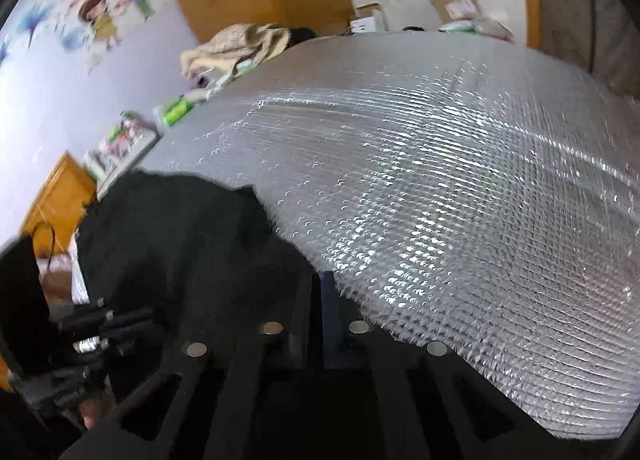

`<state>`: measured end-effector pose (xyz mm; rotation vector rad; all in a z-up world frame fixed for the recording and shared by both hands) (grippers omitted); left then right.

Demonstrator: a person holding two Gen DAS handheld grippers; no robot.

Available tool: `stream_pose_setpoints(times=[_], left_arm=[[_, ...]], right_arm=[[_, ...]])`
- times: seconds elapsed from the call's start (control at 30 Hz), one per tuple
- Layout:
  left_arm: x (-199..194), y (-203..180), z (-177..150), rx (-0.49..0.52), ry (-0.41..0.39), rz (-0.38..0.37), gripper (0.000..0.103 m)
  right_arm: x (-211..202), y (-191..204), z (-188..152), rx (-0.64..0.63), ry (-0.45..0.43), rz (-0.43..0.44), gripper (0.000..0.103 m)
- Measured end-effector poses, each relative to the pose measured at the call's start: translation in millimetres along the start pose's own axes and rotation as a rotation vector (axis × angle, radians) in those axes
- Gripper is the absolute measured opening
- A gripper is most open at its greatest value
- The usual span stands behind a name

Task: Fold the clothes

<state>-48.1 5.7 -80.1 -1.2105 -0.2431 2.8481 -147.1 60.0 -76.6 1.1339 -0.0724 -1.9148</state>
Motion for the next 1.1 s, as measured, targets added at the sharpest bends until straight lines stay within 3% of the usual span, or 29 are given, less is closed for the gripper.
stream_pose_setpoints(times=[0.2, 0.3, 0.47, 0.53, 0.57, 0.6, 0.63, 0.7, 0.77, 0.93, 1.1], left_arm=[[0.5, 2.5, -2.0, -0.015, 0.004, -0.016, 0.005], [1.9, 3.9, -1.1, -0.022, 0.007, -0.024, 0.005], [1.8, 2.9, -0.3, -0.019, 0.007, -0.022, 0.005], [1.8, 3.8, 0.3, -0.021, 0.006, -0.023, 0.005], [1.8, 4.3, 0.6, -0.022, 0.005, -0.024, 0.005], [1.8, 4.2, 0.5, -0.022, 0.005, -0.024, 0.005], [1.7, 4.1, 0.3, -0.022, 0.004, -0.024, 0.005], [1.9, 3.7, 0.3, -0.022, 0.004, -0.024, 0.005], [2.3, 3.2, 0.6, -0.021, 0.004, -0.024, 0.005], [3.4, 3.5, 1.5, -0.027, 0.007, -0.032, 0.005], [-0.5, 3.4, 3.1, -0.006, 0.008, -0.003, 0.005]], right_arm=[[-17.1, -26.4, 8.9, 0.055, -0.052, -0.079, 0.001], [-33.6, -16.4, 14.4, 0.051, -0.112, -0.043, 0.006], [-15.6, 30.4, 5.6, -0.053, -0.06, 0.071, 0.025], [-6.3, 45.6, 1.1, -0.087, -0.034, 0.101, 0.026], [5.0, 43.5, -3.0, -0.082, -0.005, 0.073, 0.025], [13.7, 40.3, -6.1, -0.074, 0.015, 0.048, 0.023], [14.3, 32.9, -5.5, -0.055, 0.01, 0.026, 0.014], [5.6, 10.9, 2.2, 0.003, -0.031, -0.038, 0.009], [-15.0, -15.9, 8.4, 0.053, -0.084, -0.142, 0.012], [-84.7, -31.3, -5.6, 0.1, -0.226, -0.112, 0.013], [-105.1, -31.3, -52.9, 0.102, -0.185, -0.086, 0.015]])
Point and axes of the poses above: each gripper's, at about its wrist camera, not at the fingertips, and x roughly the way its jaws point, y to its left, z to its top, the point moved 10 cm from there along x, roughly the way its jaws point, and after that the axes turned 13 degrees about z, right-handed, at the moved point
